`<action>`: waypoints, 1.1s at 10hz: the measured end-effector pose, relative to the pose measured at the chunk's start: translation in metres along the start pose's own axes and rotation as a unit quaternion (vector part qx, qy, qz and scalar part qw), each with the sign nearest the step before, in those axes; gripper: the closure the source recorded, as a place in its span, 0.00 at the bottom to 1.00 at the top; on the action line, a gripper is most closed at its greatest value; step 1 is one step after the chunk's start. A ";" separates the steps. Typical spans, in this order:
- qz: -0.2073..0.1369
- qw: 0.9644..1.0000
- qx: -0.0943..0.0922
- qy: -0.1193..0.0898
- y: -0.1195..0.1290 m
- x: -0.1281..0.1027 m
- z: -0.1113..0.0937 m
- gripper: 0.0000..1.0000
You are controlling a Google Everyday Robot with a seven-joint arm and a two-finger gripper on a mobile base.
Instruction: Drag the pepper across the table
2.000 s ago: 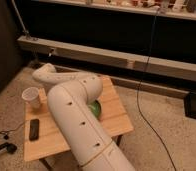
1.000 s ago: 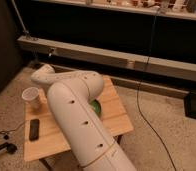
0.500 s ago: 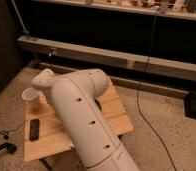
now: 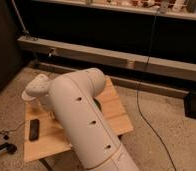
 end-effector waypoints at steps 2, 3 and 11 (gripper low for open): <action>-0.008 1.000 0.008 0.005 -0.008 0.016 0.002 0.66; -0.011 1.000 0.012 0.010 -0.010 0.026 0.004 0.66; -0.079 0.996 0.032 0.029 0.014 0.063 0.008 0.66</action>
